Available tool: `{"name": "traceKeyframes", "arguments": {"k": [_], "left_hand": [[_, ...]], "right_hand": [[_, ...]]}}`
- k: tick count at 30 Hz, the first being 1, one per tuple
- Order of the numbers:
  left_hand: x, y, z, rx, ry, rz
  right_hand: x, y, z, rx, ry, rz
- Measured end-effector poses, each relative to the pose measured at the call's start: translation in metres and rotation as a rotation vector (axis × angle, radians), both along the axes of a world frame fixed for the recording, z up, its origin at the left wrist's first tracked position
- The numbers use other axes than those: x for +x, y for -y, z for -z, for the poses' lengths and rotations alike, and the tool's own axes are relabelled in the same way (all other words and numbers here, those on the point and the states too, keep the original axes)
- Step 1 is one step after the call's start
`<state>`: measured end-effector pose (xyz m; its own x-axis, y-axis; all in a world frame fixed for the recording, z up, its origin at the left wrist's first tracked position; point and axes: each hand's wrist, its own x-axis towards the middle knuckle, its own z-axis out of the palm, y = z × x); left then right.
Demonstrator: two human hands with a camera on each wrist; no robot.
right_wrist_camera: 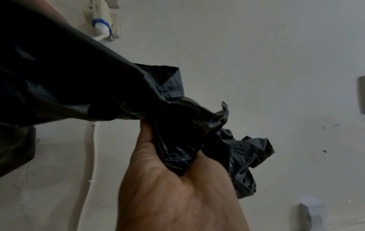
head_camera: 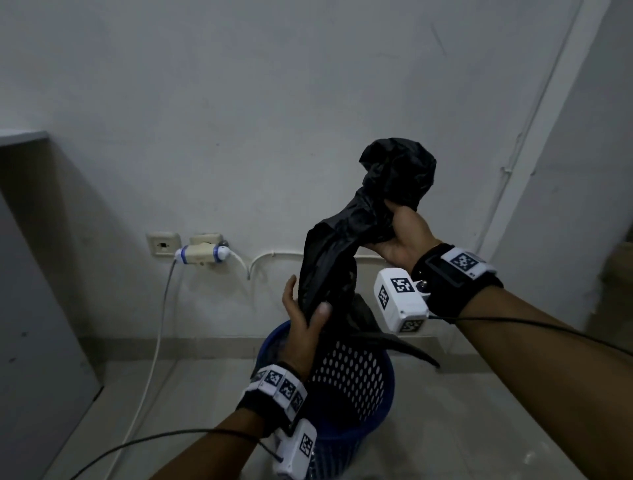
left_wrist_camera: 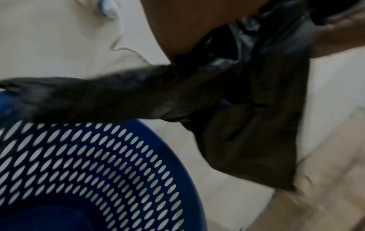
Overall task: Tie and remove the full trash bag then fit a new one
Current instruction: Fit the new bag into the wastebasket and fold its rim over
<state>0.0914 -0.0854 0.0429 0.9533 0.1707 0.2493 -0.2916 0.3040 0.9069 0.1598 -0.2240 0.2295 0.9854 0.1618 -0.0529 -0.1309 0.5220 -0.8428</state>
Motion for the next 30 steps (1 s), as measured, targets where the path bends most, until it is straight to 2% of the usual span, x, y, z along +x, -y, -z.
{"name": "traceKeyframes", "arguments": {"k": [3,5,8,10,12,14,19,21,24,26,28,30], "left_hand": [[0.012,0.009,0.007,0.379,-0.056,-0.113],[0.027,0.006,0.012,0.466,-0.150,-0.133],[0.035,-0.001,0.017,0.703,-0.276,-0.178],[0.035,-0.008,0.021,0.740,-0.271,-0.138],[0.042,-0.013,0.031,0.679,-0.296,-0.087],[0.046,-0.014,0.037,0.695,-0.295,-0.088],[0.043,-0.014,0.046,0.546,-0.100,-0.155],[0.049,-0.017,0.059,0.675,-0.072,-0.134],[0.060,-0.018,0.097,0.992,-0.099,-0.151],[0.058,-0.019,0.121,1.140,-0.188,-0.162],[0.056,-0.023,0.144,1.326,-0.373,0.099],[0.054,-0.033,0.153,1.392,-0.497,0.428]], "right_hand": [[0.001,-0.006,0.004,0.014,-0.013,0.012],[0.001,-0.008,0.003,-0.004,0.022,0.011],[0.004,-0.001,-0.003,-0.041,0.078,0.052],[0.007,0.005,-0.005,-0.042,0.073,0.070],[0.008,0.008,-0.006,-0.032,0.054,0.085],[0.008,0.007,-0.006,-0.023,0.053,0.083],[0.010,0.004,-0.002,-0.049,0.074,0.070],[0.013,0.005,0.004,-0.067,0.071,0.083],[0.015,0.005,0.025,-0.127,0.041,0.101],[0.015,0.005,0.047,-0.190,0.033,0.112],[0.013,0.005,0.076,-0.265,0.032,0.121],[0.009,0.002,0.103,-0.347,0.022,0.140]]}}
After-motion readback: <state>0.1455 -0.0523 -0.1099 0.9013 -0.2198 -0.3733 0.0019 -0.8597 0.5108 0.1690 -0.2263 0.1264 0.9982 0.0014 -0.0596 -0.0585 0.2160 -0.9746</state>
